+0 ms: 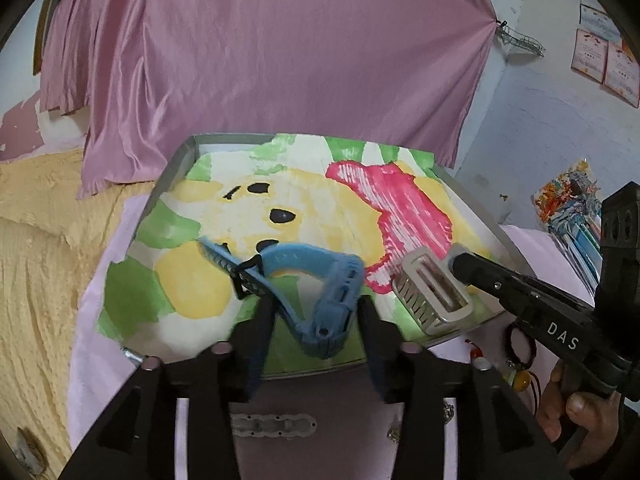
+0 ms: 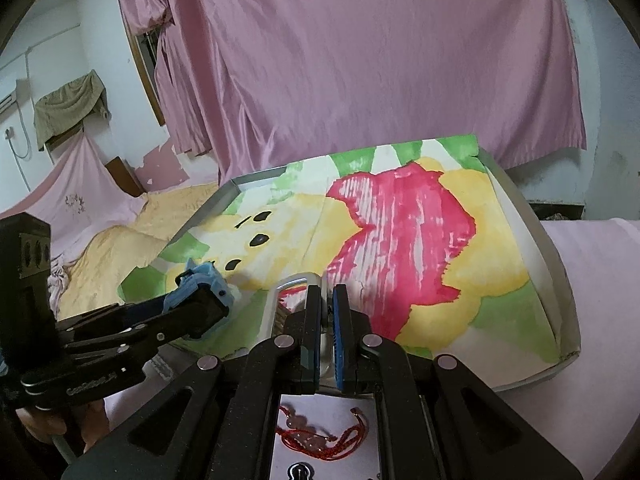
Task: Organize jewelry
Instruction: 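Carry the smartwatch into the tray with the left tool while the right carries the strap holder, then open both tools and withdraw them from the tray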
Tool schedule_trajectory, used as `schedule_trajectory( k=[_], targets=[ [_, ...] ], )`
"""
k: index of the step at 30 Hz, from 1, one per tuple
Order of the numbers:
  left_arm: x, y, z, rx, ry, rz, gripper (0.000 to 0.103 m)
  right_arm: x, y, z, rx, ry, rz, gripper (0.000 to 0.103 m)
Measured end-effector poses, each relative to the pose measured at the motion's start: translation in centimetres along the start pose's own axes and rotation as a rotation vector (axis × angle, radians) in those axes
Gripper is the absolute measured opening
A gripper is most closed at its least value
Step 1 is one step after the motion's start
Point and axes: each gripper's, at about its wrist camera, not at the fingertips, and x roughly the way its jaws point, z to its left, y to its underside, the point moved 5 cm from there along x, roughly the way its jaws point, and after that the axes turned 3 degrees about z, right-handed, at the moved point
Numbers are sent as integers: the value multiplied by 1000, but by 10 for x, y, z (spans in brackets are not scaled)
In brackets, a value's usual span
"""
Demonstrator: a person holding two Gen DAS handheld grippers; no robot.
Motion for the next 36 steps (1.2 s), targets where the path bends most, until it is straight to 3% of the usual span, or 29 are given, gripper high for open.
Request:
schedule_trajectory(
  k=[1,4,5,9,12,18,21,27,32,36],
  targets=[
    [-3,0,1,-5,7,-8,45,-4,-1,0,4,-3,-12,6],
    [-16,0,3,-37,18,-59,64,-16,-1,-1,1,10,-44,9],
    [-21,0,4,-45,18,-80,65,-21,0,-2,0,13,-55,10],
    [-42,2,3,-60,9,-161,77,-47,4,-3,-8,35,-129,40],
    [-59,8,0,-61,-10,-220,84,-69,7,-4,-18,51,-189,46],
    [-85,22,-8,-59,-44,-321,101,-116,23,-6,-39,83,-306,71],
    [-100,32,-14,-55,-60,-384,102,-137,37,-5,-70,87,-348,81],
    [-118,50,-28,-5,-76,-452,103,-170,62,2,-157,173,-443,95],
    [-128,67,-39,29,-66,-493,103,-191,78,3,-189,203,-505,102],
    [-131,79,-44,43,-59,-505,103,-197,86,-2,-180,217,-501,102]
  ],
)
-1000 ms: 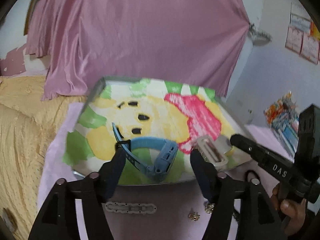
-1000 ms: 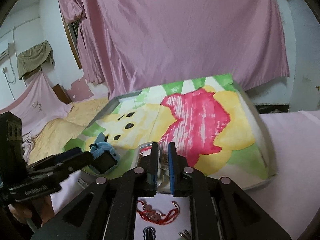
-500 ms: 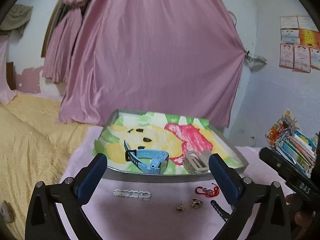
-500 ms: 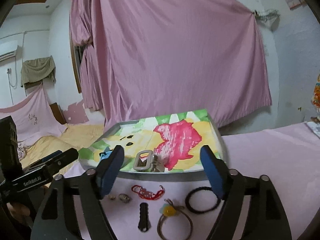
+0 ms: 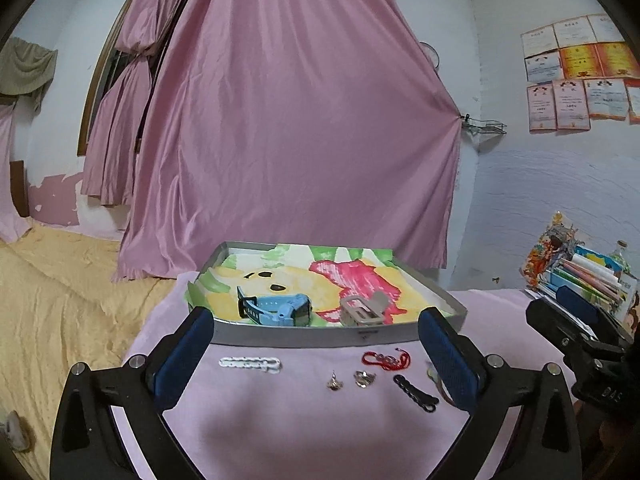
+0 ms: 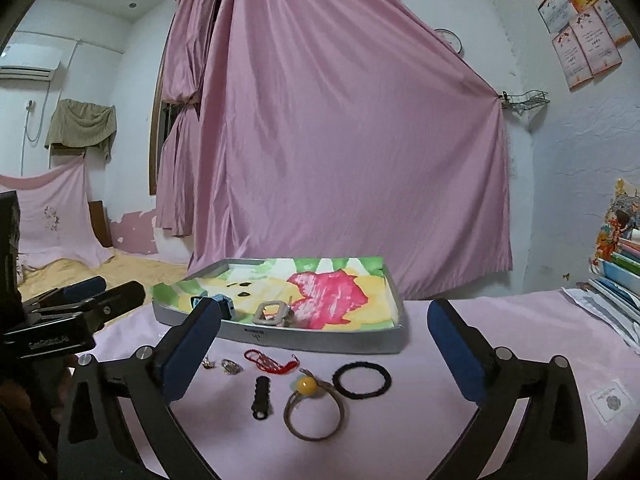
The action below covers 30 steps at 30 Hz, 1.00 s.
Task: Organize jewelry
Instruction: 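Open both tools and withdraw them from the tray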
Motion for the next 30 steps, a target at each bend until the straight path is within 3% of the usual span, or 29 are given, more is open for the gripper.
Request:
schedule_trajectory(
  k=[12,30],
  targets=[
    [0,16,-6,49,-4,46,103,15,17,-17,33,34,91,102],
    [55,30,-3,111,-48,348,103,71,44,-25,137,-39,413,101]
  ],
)
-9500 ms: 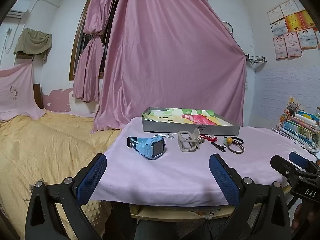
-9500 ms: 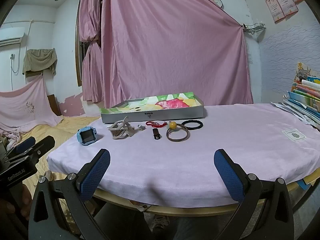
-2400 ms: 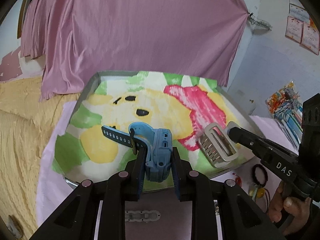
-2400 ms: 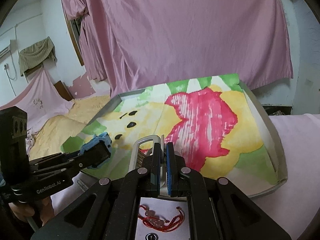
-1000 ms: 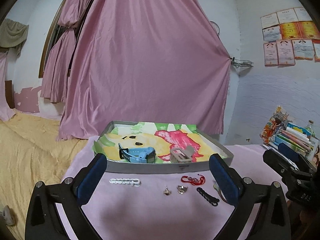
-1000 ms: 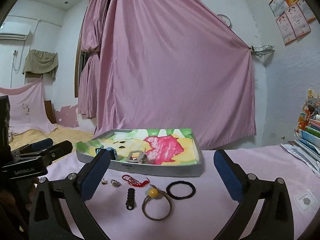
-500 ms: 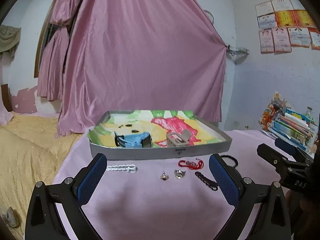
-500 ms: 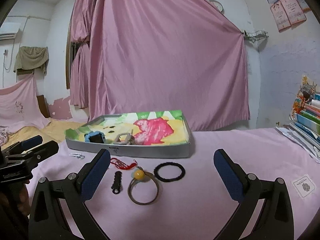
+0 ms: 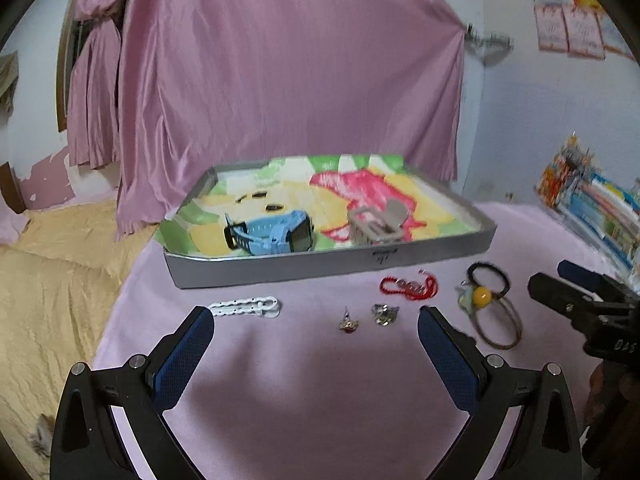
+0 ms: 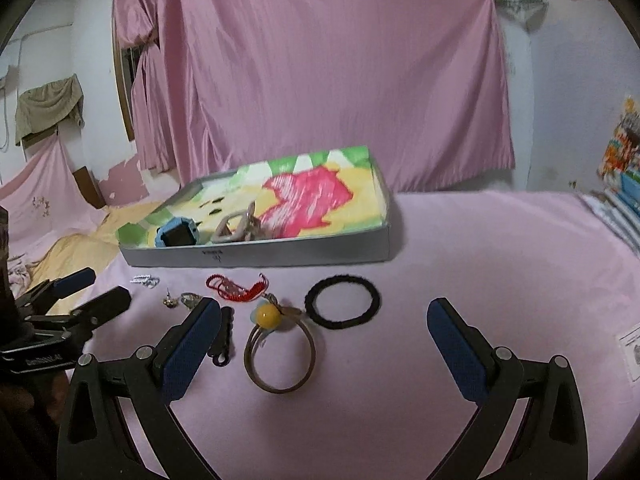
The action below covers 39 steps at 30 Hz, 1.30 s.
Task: Organize jewelry
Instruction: 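Open both tools and withdraw them from the tray, then grasp a small ring with the left tool while the right tool grasps the yellow-bead bangle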
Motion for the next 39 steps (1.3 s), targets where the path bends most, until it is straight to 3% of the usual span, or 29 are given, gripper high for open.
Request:
schedule_trajectory(
  k=[2,4,6,11,13,29,32,33,39],
  targets=[
    [5,-1,-2,11,4,21,102,6,0,3,0,-28,27,93],
    [9,-2,-3,17,18,41,102,13,2,6,-13,-39,59,65],
    [12,-2,-4,22,35,63,102,21,3,10,-14,-67,99,55],
    [24,-2,-9,31,86,114,76,33,3,18,-12,-129,164,46],
    [30,-1,-11,28,118,147,62,37,3,21,-13,-142,180,35],
    [50,2,-13,4,165,234,34,56,3,29,-16,-131,254,34],
    [51,2,-14,15,160,233,22,56,3,28,-12,-121,254,31],
    [52,2,-15,22,159,238,14,56,3,26,-8,-120,254,25],
    [49,1,-17,3,209,224,14,52,2,25,15,-150,227,23]
  ],
)
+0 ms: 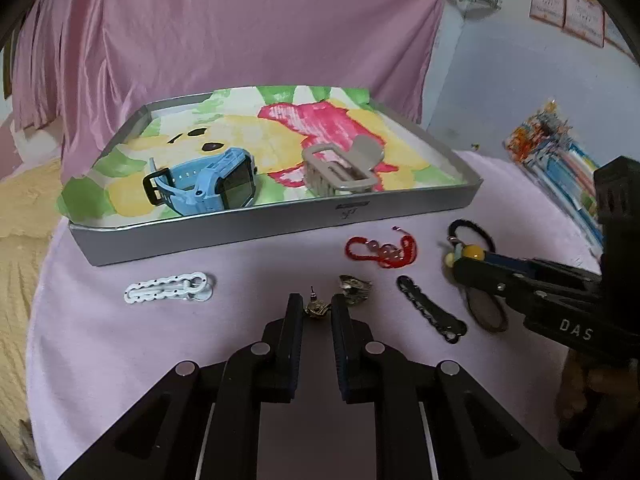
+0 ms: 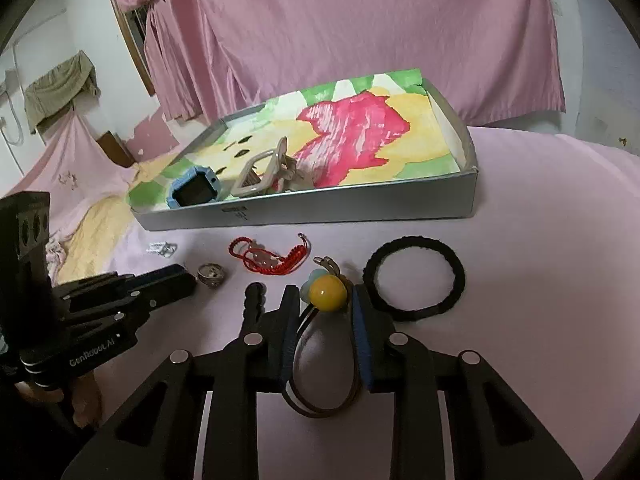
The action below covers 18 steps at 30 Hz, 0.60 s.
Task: Organize jewelry
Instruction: 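Grasp a small ring with the left tool while the right tool grasps the yellow-bead bangle, then place the ring and yellow-bead bangle into the tray, then open both tools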
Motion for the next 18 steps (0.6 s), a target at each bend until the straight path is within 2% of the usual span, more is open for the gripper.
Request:
schedule_trajectory(
  k=[7,12,18],
  targets=[
    [-16,-5,-3,12,6,-84,14,-11,-8,7,-17,-54,-63,23],
    [-25,-22,-1,-4,3,-136,14,-26,-36,12,-47,-62,-143,23],
    [-22,-55,6,-62,-14,-166,14,-29,-76,4,2,-47,-237,23]
  ],
)
